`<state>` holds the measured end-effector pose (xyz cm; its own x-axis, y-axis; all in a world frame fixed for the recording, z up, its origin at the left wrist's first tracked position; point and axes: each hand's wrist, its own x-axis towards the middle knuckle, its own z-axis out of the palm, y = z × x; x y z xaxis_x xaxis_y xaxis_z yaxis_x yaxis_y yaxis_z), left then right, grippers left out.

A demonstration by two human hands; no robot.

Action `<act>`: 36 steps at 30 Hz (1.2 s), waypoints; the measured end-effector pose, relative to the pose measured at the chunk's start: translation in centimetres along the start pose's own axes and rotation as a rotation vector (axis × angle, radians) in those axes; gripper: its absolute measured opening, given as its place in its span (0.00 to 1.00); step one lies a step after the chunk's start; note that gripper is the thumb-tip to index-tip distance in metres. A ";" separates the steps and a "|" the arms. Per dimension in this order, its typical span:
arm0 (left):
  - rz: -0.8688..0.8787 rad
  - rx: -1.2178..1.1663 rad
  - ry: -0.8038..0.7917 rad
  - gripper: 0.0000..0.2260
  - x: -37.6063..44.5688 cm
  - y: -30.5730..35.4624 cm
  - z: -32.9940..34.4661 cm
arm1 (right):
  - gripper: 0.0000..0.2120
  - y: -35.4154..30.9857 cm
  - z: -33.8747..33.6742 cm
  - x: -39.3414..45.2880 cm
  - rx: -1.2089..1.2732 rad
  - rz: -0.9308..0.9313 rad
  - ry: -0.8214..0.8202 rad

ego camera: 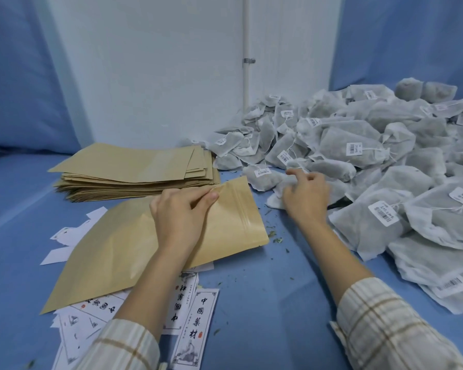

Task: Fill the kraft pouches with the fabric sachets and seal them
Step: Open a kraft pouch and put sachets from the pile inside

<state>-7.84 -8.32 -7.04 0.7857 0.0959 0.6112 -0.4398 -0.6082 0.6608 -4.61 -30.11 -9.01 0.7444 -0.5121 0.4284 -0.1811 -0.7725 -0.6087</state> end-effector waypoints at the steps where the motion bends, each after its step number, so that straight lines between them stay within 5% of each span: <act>1: 0.000 0.002 0.000 0.07 0.1 0.0 0.0 | 0.18 0.7 0.2 0.3 -0.149 0.010 -0.075; 3: 0.007 0.015 0.003 0.07 0.1 -0.1 0.0 | 0.19 1.4 0.7 0.4 -0.265 0.031 -0.238; 5: 0.015 0.026 0.012 0.06 0.0 -0.1 -0.1 | 0.18 1.5 1.1 0.1 -0.219 0.008 -0.233; 8: 0.012 0.019 0.019 0.06 0.0 -0.1 -0.2 | 0.16 1.2 0.6 0.0 0.184 0.022 0.039; 11: 0.009 0.014 0.018 0.06 0.0 -0.2 -0.2 | 0.14 0.5 -0.4 -0.4 0.630 0.296 0.229; 16: -0.004 0.001 0.036 0.07 0.2 -0.2 -0.5 | 0.13 0.7 -1.3 -0.7 1.221 0.459 -0.087; 19: 0.007 -0.009 0.029 0.07 0.1 0.0 -0.6 | 0.10 -0.2 -0.9 -1.6 1.182 0.296 -0.334; 23: 0.001 -0.044 0.023 0.07 0.1 0.6 -0.4 | 0.07 -2.8 0.3 -3.7 0.759 -0.042 -0.647; 25: 0.001 -0.066 0.029 0.08 0.2 0.8 -0.5 | 0.17 -3.7 0.6 -3.9 0.425 -0.163 -0.621; 27: 0.000 -0.081 0.015 0.07 0.1 0.9 -0.5 | 0.13 -4.2 0.8 -3.8 0.244 -0.270 -0.476; 31: 0.020 -0.077 -0.007 0.06 -0.2 1.1 -0.3 | 0.13 -4.2 0.5 -3.7 0.242 -0.234 -0.435; 33: 0.005 -0.097 -0.020 0.07 -0.2 1.0 -0.2 | 0.13 -4.3 0.3 -3.9 0.277 -0.227 -0.574; 36: -0.002 -0.119 -0.057 0.07 -0.5 1.1 0.1 | 0.06 -4.4 -0.5 -4.2 0.715 -0.093 -0.890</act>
<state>-8.68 -9.09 -6.61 0.8084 0.0499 0.5866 -0.4845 -0.5097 0.7110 -7.26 -24.73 -7.80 0.9783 0.2031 0.0404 0.0932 -0.2574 -0.9618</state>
